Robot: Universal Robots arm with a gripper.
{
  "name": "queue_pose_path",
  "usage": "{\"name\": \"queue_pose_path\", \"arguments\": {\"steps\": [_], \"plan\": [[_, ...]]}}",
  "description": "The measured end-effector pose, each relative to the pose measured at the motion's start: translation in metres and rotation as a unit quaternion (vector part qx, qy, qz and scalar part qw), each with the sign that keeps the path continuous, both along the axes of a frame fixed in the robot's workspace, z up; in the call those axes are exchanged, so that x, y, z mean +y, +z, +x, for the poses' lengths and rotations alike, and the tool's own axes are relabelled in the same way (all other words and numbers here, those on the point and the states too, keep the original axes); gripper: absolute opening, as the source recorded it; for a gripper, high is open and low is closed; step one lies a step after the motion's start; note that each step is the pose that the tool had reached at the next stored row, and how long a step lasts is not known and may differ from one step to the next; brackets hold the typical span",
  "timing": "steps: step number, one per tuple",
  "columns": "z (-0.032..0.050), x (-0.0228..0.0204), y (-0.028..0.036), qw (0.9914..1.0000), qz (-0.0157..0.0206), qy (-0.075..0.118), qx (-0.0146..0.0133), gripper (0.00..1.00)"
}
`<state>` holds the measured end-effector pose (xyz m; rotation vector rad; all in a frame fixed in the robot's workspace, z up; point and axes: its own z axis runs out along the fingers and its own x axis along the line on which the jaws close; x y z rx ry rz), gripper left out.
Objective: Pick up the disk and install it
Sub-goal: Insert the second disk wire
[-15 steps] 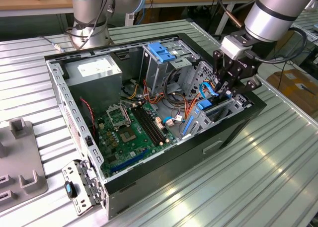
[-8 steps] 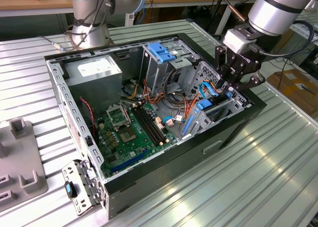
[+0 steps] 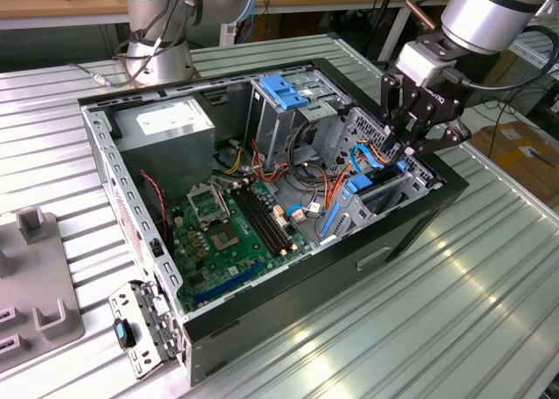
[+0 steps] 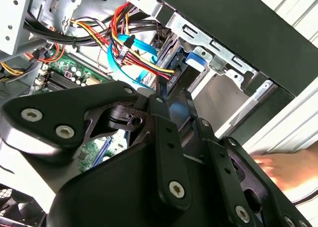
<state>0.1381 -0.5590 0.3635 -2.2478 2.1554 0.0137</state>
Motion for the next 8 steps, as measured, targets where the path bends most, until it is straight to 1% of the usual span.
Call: {"name": "queue_pose_path", "arguments": {"steps": [2, 8], "plan": [[-0.0016, 0.0000, 0.0002, 1.00000, -0.0002, 0.000, -0.0002, 0.30], [-0.0024, 0.0000, 0.0001, 1.00000, -0.0001, 0.000, -0.0003, 0.30]]}}
